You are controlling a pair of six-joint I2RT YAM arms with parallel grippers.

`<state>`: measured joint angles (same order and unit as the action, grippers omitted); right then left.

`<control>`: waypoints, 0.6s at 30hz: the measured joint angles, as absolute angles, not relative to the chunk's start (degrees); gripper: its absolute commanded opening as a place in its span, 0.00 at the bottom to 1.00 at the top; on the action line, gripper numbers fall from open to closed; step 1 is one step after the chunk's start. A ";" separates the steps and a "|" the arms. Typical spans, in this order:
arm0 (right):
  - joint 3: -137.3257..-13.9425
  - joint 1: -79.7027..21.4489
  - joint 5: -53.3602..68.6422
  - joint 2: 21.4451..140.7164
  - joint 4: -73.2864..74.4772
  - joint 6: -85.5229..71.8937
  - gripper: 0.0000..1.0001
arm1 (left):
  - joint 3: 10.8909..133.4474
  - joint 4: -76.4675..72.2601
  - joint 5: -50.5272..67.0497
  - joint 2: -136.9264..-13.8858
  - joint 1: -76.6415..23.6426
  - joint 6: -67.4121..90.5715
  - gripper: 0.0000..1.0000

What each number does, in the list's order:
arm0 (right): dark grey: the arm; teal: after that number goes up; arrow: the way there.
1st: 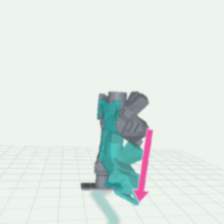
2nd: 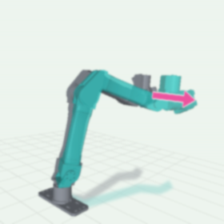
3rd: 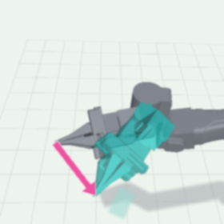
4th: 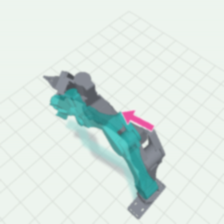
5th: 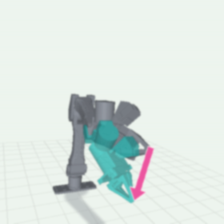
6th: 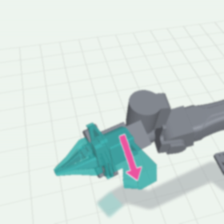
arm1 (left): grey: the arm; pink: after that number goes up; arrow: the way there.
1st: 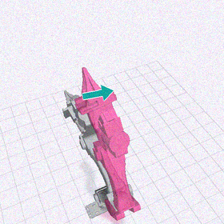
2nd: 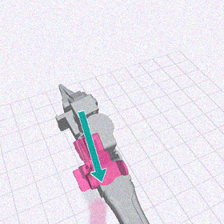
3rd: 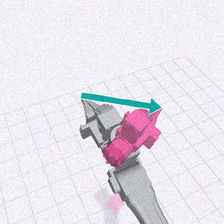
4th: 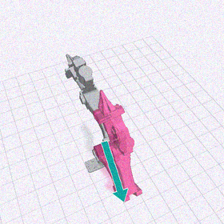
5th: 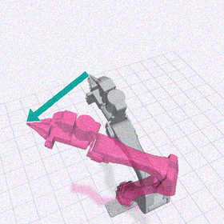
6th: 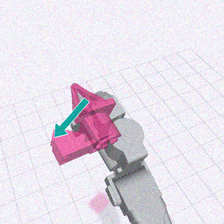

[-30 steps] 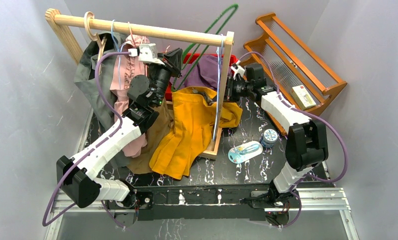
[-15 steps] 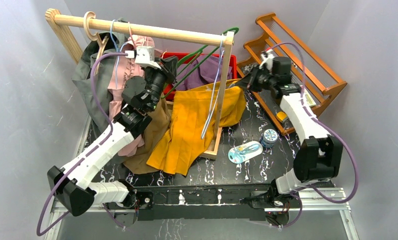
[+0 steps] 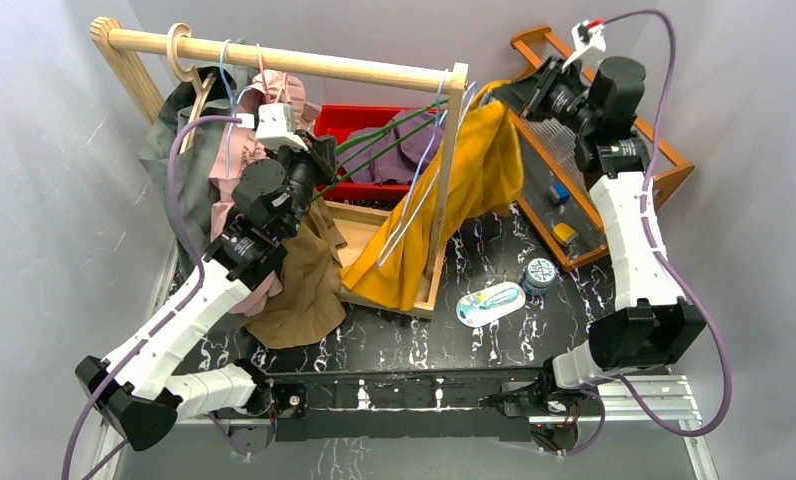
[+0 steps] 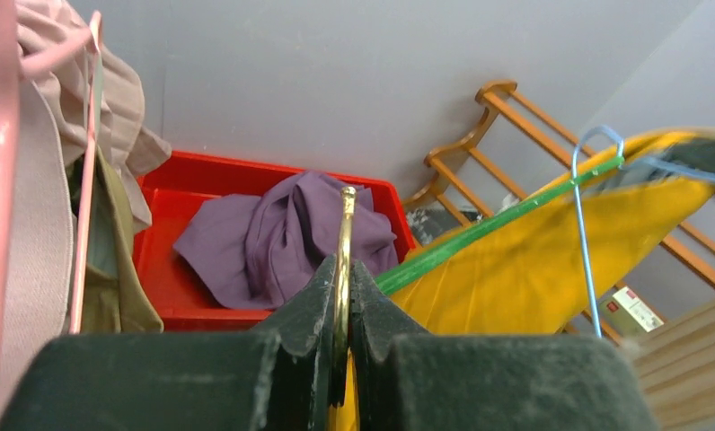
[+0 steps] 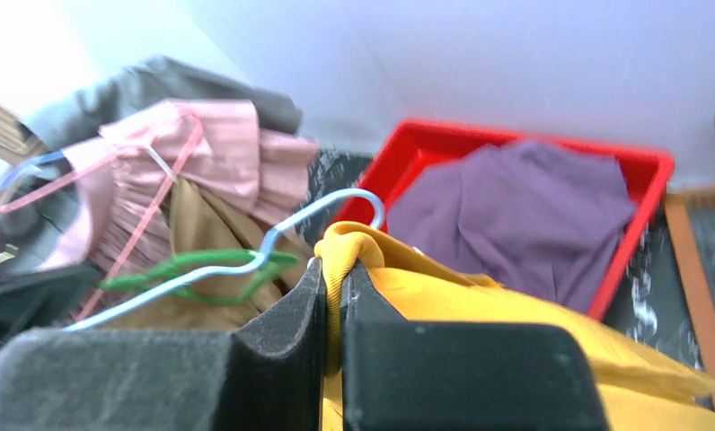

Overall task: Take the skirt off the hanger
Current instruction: Pick up the skirt from the center of the board.

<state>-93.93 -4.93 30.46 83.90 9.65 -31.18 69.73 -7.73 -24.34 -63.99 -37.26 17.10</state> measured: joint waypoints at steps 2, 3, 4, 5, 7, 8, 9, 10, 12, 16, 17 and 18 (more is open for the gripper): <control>-98.63 -4.91 30.50 84.86 8.99 -31.81 0.00 | 69.73 -6.44 -24.34 -63.92 -37.26 17.19 0.00; -100.12 -4.91 30.52 85.12 8.49 -32.08 0.00 | 69.73 -5.89 -24.34 -63.86 -37.26 17.21 0.00; -102.21 -4.89 30.72 85.41 7.94 -32.71 0.00 | 69.73 -5.41 -24.36 -63.77 -37.26 17.21 0.00; -103.50 -4.89 30.94 85.56 7.44 -33.01 0.00 | 69.71 -5.06 -24.38 -63.64 -37.26 17.21 0.00; -105.73 -4.89 31.38 85.78 6.87 -33.41 0.00 | 69.69 -4.56 -24.43 -63.29 -37.26 17.19 0.00; -106.80 -4.89 31.53 86.02 6.81 -33.54 0.00 | 69.67 -4.34 -24.45 -63.18 -37.26 17.19 0.00; -107.79 -4.86 31.55 86.39 6.83 -33.63 0.00 | 69.67 -4.12 -24.47 -63.00 -37.26 17.17 0.00; -109.34 -4.86 31.53 87.07 7.03 -33.69 0.00 | 69.63 -4.03 -24.47 -62.92 -37.26 17.17 0.00; -112.95 -4.84 31.48 88.99 7.46 -33.71 0.00 | 69.45 -3.97 -24.45 -62.81 -37.26 17.17 0.00; -118.06 -4.75 31.53 91.35 8.03 -34.02 0.00 | 68.93 -3.46 -24.45 -62.74 -37.26 17.37 0.00; -118.34 -4.73 31.66 91.35 8.05 -34.11 0.00 | 68.90 -3.25 -24.43 -62.74 -37.26 17.43 0.00; -118.39 -4.73 31.81 91.20 7.99 -34.17 0.00 | 68.88 -3.05 -24.43 -62.70 -37.26 17.52 0.00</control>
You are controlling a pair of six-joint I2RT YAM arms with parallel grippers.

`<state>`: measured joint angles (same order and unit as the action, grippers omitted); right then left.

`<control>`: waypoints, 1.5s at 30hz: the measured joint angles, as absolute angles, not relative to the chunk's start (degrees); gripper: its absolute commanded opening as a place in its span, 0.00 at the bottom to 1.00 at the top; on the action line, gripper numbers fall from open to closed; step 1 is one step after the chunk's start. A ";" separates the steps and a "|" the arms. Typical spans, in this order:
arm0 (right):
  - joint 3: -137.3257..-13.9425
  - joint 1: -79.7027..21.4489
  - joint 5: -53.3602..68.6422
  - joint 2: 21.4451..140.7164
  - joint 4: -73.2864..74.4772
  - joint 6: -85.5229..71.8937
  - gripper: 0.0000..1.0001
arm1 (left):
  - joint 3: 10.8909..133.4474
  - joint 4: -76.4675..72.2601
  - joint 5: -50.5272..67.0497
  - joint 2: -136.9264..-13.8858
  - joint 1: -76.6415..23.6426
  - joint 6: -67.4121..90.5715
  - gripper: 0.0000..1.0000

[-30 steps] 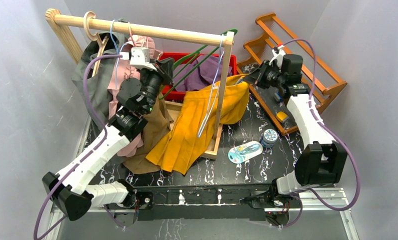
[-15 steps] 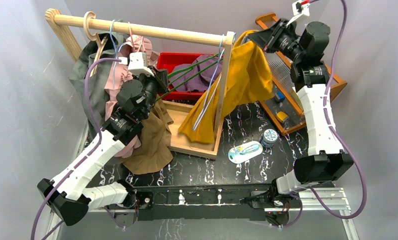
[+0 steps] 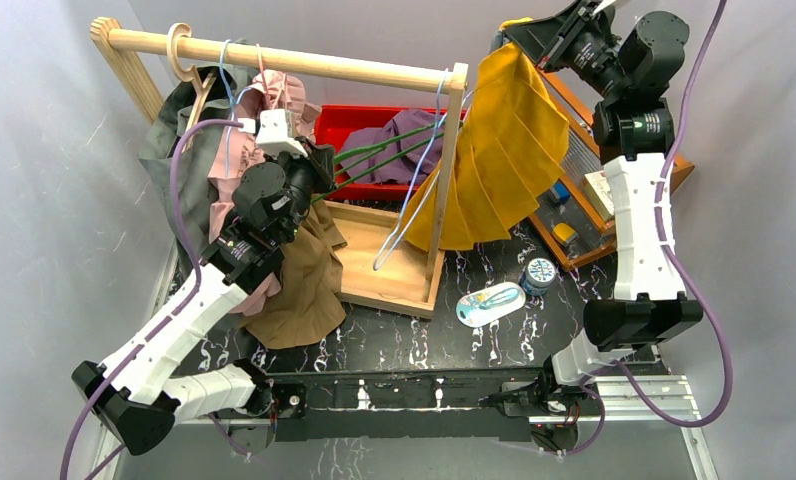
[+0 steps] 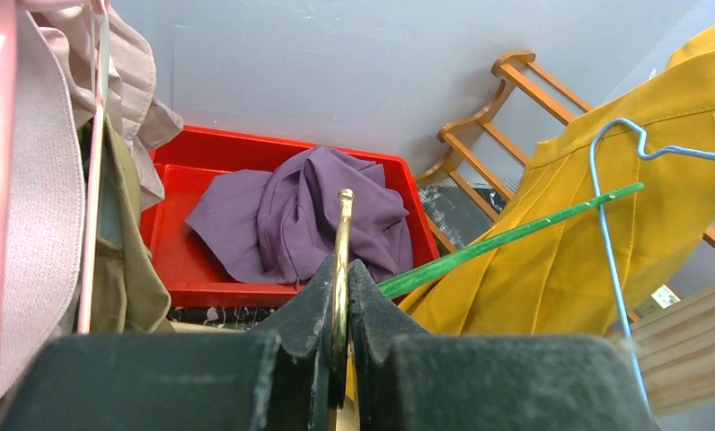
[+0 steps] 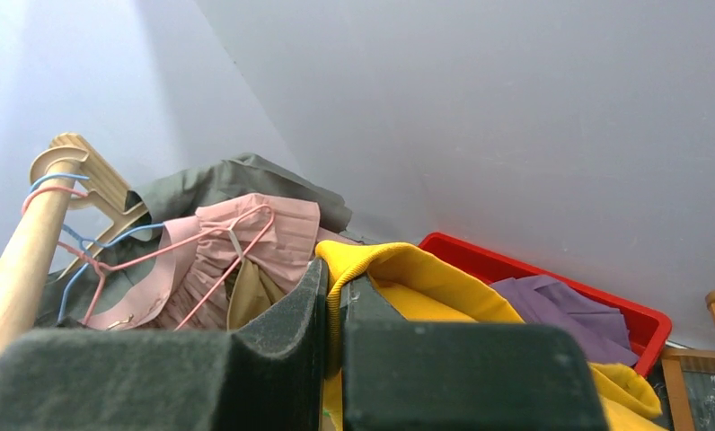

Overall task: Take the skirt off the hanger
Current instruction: Pick up the skirt from the center of the board.

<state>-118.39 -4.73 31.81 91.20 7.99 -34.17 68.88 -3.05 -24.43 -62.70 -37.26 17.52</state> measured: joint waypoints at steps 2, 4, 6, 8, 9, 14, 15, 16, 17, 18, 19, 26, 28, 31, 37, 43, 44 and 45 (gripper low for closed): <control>-117.75 -4.73 32.42 90.87 7.66 -34.35 0.00 | 68.82 -2.68 -24.43 -62.54 -37.26 17.58 0.00; -113.99 -4.73 33.65 89.49 6.11 -35.18 0.00 | 68.77 -2.46 -24.45 -62.28 -37.26 17.61 0.00; -107.15 -4.73 35.94 87.53 3.38 -37.63 0.00 | 68.71 -2.37 -24.45 -61.98 -37.26 17.65 0.00; -99.35 -5.21 38.06 85.93 -0.32 -40.56 0.00 | 68.69 -2.31 -24.43 -61.73 -37.26 17.78 0.00; -95.74 -5.56 38.72 85.49 -1.30 -41.67 0.00 | 68.66 -2.28 -24.43 -61.67 -37.26 17.85 0.00; -85.36 -10.52 38.85 87.33 2.50 -42.06 0.00 | 68.27 -2.28 -24.43 -61.63 -37.26 18.20 0.00; -84.77 -11.62 38.70 88.01 4.05 -41.36 0.00 | 68.27 -2.26 -24.40 -61.67 -37.26 18.22 0.00; -83.99 -12.51 38.41 88.47 5.50 -40.27 0.00 | 68.27 -2.24 -24.32 -61.69 -37.26 18.22 0.00; -82.50 -13.56 37.87 88.60 6.55 -39.11 0.00 | 68.27 -2.13 -24.21 -61.69 -37.26 18.22 0.00; -80.90 -14.24 37.54 88.53 7.33 -38.17 0.00 | 68.27 -2.04 -24.14 -61.69 -37.26 18.24 0.00; -79.00 -14.72 37.17 88.38 7.90 -36.97 0.00 | 68.27 -2.00 -24.10 -61.69 -37.28 18.24 0.00; -72.03 -14.87 33.69 93.34 18.81 -25.50 0.16 | 68.23 -1.83 -24.01 -61.69 -37.26 17.54 0.00; -71.68 -14.92 32.03 94.52 22.31 -23.29 0.29 | 68.23 -1.80 -23.99 -61.69 -37.26 17.39 0.00; -71.70 -15.03 29.58 94.35 25.28 -20.21 0.48 | 68.23 -1.78 -23.92 -61.69 -37.28 17.15 0.00; -71.20 -15.03 20.14 90.19 29.43 -11.99 0.88 | 67.61 -2.17 -23.49 -61.69 -37.28 16.93 0.00; -59.77 -15.03 14.70 75.72 18.00 -2.61 0.97 | 66.52 -2.72 -23.09 -61.69 -37.28 16.51 0.00; -57.82 -15.03 14.74 73.82 15.99 -0.99 0.98 | 66.48 -2.72 -23.00 -61.69 -37.28 16.49 0.00; -55.07 -15.03 14.98 71.59 12.75 1.45 0.98 | 66.48 -2.70 -22.92 -61.69 -37.28 16.45 0.00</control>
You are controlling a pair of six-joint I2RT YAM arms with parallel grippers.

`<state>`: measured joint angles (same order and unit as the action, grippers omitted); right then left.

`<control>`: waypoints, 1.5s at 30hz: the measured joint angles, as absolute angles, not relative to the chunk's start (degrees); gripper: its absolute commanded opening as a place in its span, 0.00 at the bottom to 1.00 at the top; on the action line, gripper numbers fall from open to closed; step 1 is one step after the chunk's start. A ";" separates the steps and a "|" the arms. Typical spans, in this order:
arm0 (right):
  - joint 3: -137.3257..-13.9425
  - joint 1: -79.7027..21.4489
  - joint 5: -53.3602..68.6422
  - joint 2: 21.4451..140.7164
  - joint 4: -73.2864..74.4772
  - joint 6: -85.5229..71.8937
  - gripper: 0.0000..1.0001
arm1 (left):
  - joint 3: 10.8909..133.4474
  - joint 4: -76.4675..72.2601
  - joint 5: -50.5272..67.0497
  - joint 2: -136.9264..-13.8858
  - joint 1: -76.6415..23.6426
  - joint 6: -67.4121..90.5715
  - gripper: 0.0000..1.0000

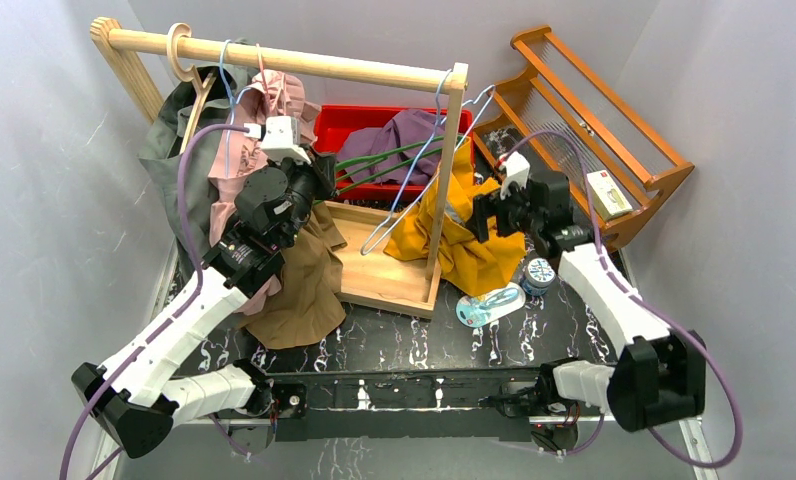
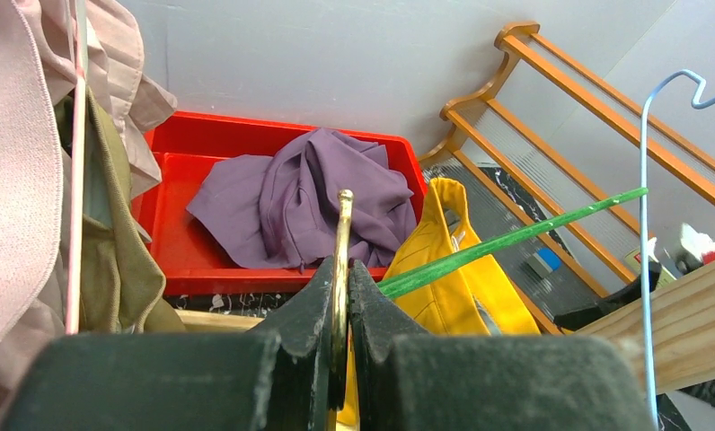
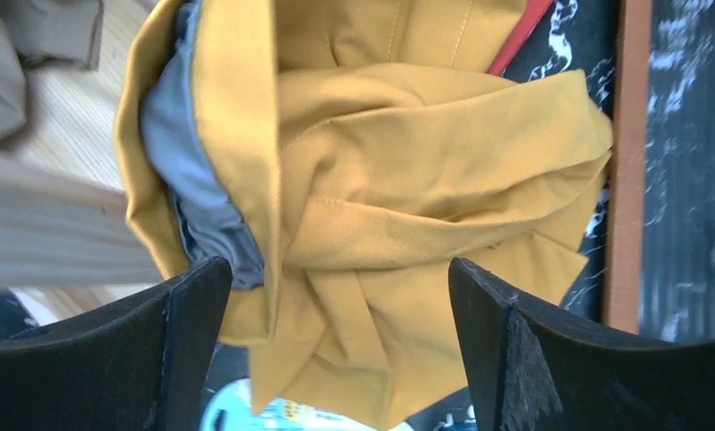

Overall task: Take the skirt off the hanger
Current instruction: Pick up the skirt from the center of the board.

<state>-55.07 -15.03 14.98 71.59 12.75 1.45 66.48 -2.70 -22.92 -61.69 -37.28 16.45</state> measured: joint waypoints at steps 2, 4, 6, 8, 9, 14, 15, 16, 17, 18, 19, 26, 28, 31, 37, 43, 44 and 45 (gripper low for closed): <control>-49.12 -15.03 15.53 67.53 7.09 6.92 0.98 | 66.48 -2.70 -22.92 -61.60 -37.28 16.43 0.00; -43.70 -15.03 16.27 64.29 2.59 12.95 0.98 | 66.35 -2.72 -22.90 -61.41 -37.28 16.25 0.00; -40.51 -15.03 18.28 62.28 1.06 20.43 0.98 | 66.15 -2.70 -22.92 -61.06 -37.28 16.05 0.00; -39.72 -15.03 20.56 61.93 1.13 27.64 0.98 | 66.11 -2.57 -22.92 -60.75 -37.28 15.99 0.00; -39.64 -15.07 21.54 62.15 1.13 30.87 0.98 | 66.11 -2.52 -22.92 -60.60 -37.28 15.97 0.00; -39.64 -16.36 23.97 67.26 0.89 41.04 0.98 | 65.65 -2.70 -22.85 -59.90 -37.28 16.08 0.00; -39.64 -16.53 24.32 68.71 0.86 42.00 0.98 | 65.65 -2.70 -22.72 -59.90 -37.28 16.10 0.00; -39.66 -16.69 24.91 70.76 0.86 42.92 0.98 | 65.65 -2.63 -22.55 -59.90 -37.28 16.10 0.00; -39.72 -16.84 25.32 72.25 0.91 43.51 0.98 | 65.65 -2.52 -22.44 -59.90 -37.28 16.10 0.00; -39.81 -17.04 25.80 73.93 0.97 43.94 0.98 | 65.63 -2.48 -22.37 -59.90 -37.28 16.10 0.00; -39.99 -17.23 26.22 75.31 1.06 44.18 0.98 | 65.65 -2.46 -22.37 -59.90 -37.30 16.10 0.00; -40.69 -18.06 27.64 81.60 -2.31 44.23 0.98 | 65.65 -2.33 -22.28 -59.90 -37.30 16.16 0.00; -41.45 -18.06 28.08 83.79 -2.59 44.34 0.98 | 65.65 -2.22 -22.28 -59.90 -37.28 16.34 0.00; -42.96 -18.06 28.91 87.18 -2.79 44.36 0.96 | 65.65 -2.13 -22.24 -59.90 -37.28 16.53 0.00; -44.01 -18.09 30.22 90.48 -3.62 44.40 0.64 | 65.65 -1.69 -22.06 -59.94 -37.28 16.82 0.00; -47.22 -18.09 30.41 93.38 -1.17 45.56 0.16 | 65.84 -1.48 -22.09 -60.23 -37.30 17.08 0.00; -47.64 -18.09 30.44 93.49 -0.62 45.80 0.09 | 65.84 -1.48 -22.09 -60.23 -37.30 17.10 0.00; -48.07 -18.09 30.41 93.49 0.12 45.84 0.01 | 65.84 -1.45 -22.09 -60.23 -37.30 17.12 0.00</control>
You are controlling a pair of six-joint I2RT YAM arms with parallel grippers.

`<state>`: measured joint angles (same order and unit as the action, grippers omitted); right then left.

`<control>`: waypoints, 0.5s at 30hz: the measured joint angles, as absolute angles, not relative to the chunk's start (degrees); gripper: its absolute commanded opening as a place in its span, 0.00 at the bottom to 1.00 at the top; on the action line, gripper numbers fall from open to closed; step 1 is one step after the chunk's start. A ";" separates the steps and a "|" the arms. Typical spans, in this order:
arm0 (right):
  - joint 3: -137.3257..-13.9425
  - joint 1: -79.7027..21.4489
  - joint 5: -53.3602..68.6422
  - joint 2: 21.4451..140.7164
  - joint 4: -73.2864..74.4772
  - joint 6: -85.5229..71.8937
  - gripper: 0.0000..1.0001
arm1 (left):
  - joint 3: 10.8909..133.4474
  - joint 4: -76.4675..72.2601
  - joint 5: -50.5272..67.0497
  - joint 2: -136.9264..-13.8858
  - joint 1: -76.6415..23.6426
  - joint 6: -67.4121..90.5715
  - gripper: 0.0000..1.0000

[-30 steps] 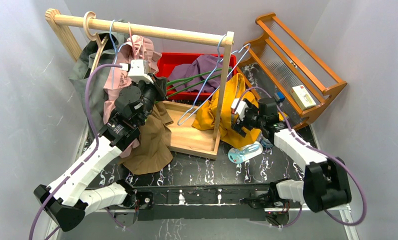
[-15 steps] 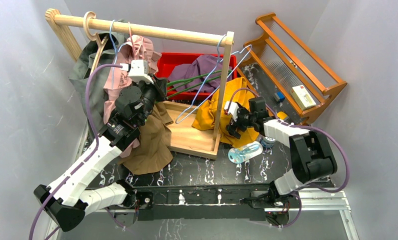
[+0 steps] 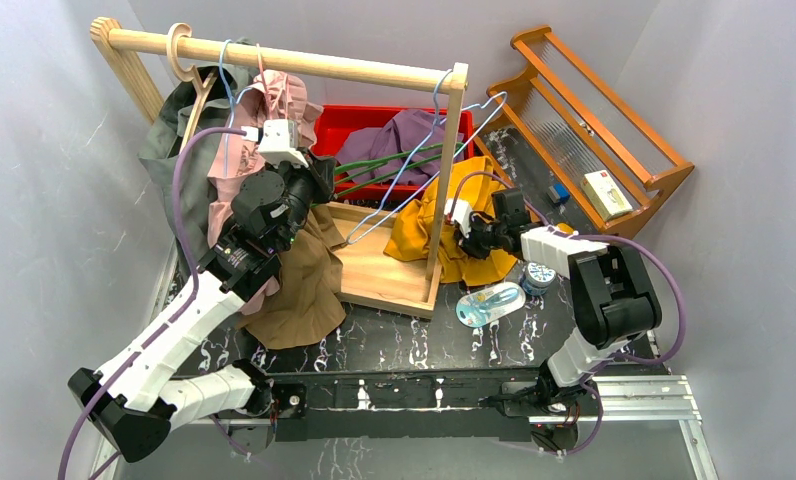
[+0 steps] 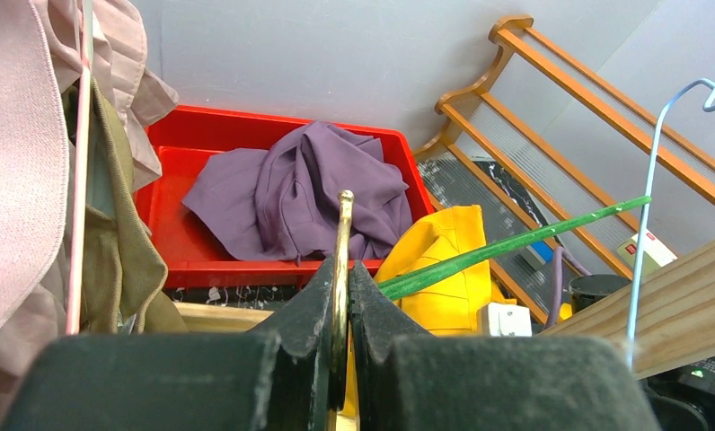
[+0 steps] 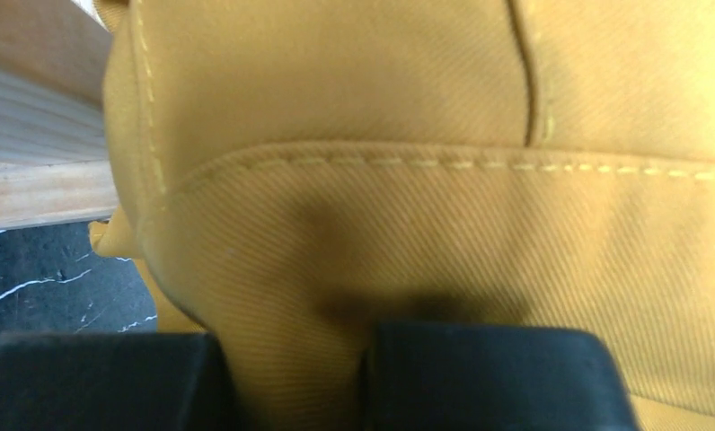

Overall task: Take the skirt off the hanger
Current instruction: Pick up the skirt from the center of the board.

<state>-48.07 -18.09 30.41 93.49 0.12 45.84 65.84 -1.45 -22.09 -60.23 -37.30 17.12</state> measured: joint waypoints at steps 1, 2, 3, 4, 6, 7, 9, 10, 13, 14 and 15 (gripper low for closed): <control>-48.56 -18.06 30.37 93.49 0.86 45.84 0.00 | 65.84 -1.45 -22.09 -60.23 -37.28 17.12 0.00; -49.17 -18.09 30.22 93.49 1.85 45.69 0.00 | 65.84 -1.43 -22.09 -60.23 -37.30 17.15 0.00; -49.67 -18.09 30.13 93.49 2.61 45.39 0.00 | 65.87 -1.39 -22.06 -60.23 -37.28 17.15 0.00; -50.00 -18.09 29.98 93.41 3.07 45.06 0.00 | 65.95 -1.23 -22.06 -60.23 -37.30 17.17 0.00; -49.80 -18.09 29.52 92.51 3.11 43.94 0.00 | 66.06 -1.15 -22.06 -60.25 -37.30 17.17 0.00; -49.17 -18.06 29.12 91.33 2.76 43.07 0.00 | 66.11 -1.13 -22.06 -60.27 -37.30 17.17 0.00; -46.04 -17.87 28.27 86.72 -0.01 39.18 0.00 | 66.17 -1.15 -22.06 -60.38 -37.30 17.17 0.00; -43.83 -17.45 27.88 83.44 -2.09 36.21 0.00 | 66.17 -1.15 -22.04 -60.45 -37.30 17.15 0.00; -38.50 -15.88 27.33 74.63 -8.36 26.20 0.00 | 66.24 -1.17 -22.04 -60.58 -37.30 17.15 0.00; -37.60 -15.27 27.24 72.27 -9.96 22.59 0.00 | 66.24 -1.19 -22.04 -60.58 -37.30 17.15 0.00; -37.52 -14.85 27.14 70.87 -10.72 19.86 0.00 | 66.24 -1.21 -22.04 -60.58 -37.30 17.15 0.00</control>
<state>-37.52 -14.85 27.14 70.87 -10.72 19.86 66.24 -1.21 -22.04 -60.58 -37.30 17.15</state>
